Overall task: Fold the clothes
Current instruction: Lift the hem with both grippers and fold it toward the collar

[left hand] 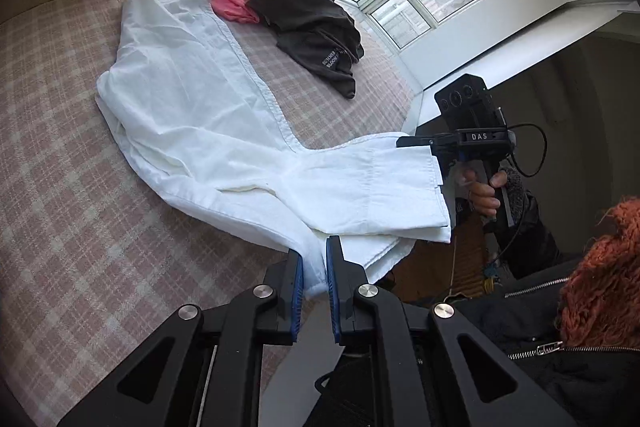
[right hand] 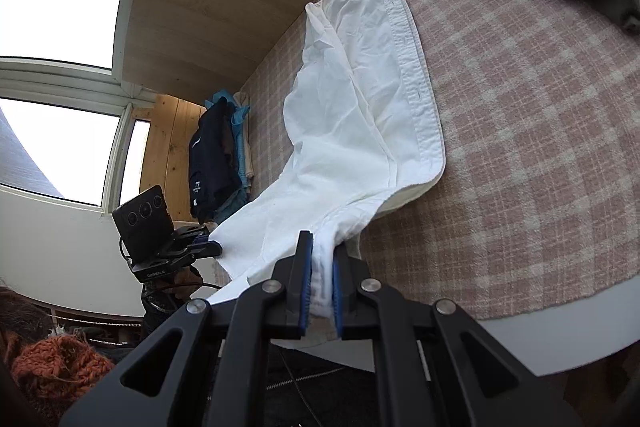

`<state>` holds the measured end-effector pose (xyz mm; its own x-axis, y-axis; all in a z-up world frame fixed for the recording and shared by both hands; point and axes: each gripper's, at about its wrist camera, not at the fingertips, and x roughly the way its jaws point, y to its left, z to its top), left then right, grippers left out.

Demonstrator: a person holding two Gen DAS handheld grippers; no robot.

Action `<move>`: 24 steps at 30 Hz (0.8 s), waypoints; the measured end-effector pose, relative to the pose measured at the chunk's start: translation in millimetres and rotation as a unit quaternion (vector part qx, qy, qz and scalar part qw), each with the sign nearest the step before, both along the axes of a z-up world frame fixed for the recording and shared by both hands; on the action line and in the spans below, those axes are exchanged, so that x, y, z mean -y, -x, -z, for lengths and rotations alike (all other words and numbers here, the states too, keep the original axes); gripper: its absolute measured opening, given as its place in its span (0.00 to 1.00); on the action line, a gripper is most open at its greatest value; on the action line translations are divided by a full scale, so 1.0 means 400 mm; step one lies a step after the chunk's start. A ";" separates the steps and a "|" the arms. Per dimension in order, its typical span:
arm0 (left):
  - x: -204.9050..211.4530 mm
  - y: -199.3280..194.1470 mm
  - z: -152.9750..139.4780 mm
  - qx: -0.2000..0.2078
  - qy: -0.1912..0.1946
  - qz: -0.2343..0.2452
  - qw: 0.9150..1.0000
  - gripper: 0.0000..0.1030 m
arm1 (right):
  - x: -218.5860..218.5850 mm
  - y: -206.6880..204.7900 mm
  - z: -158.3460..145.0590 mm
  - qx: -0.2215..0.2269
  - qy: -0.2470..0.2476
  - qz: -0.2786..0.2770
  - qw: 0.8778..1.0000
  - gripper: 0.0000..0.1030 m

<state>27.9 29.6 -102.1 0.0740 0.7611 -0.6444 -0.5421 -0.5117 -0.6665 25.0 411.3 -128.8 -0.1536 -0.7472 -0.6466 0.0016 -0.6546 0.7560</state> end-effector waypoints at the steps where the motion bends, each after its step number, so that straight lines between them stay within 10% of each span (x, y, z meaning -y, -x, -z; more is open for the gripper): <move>1: -0.009 -0.012 0.014 0.006 0.005 0.006 1.000 0.09 | 0.003 -0.008 0.015 0.011 -0.006 -0.007 1.000 0.09; 11: 0.035 -0.009 0.043 0.044 -0.051 -0.052 0.996 0.09 | 0.025 -0.008 0.108 0.071 -0.047 -0.067 0.994 0.12; 17: 0.044 -0.014 0.046 0.043 -0.043 -0.065 0.996 0.09 | 0.082 0.022 0.068 0.078 -0.182 -0.253 0.947 0.21; 24: 0.039 -0.044 0.077 0.047 -0.025 -0.076 0.996 0.10 | 0.220 0.172 -0.032 -0.106 -0.191 -0.236 0.947 0.20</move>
<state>45.5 14.0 -132.9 0.0134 0.7996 -0.6004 -0.3940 -0.5477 -0.7381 -43.6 323.4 -116.1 -0.0171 -0.4823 -0.8759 0.4866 -0.7693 0.4141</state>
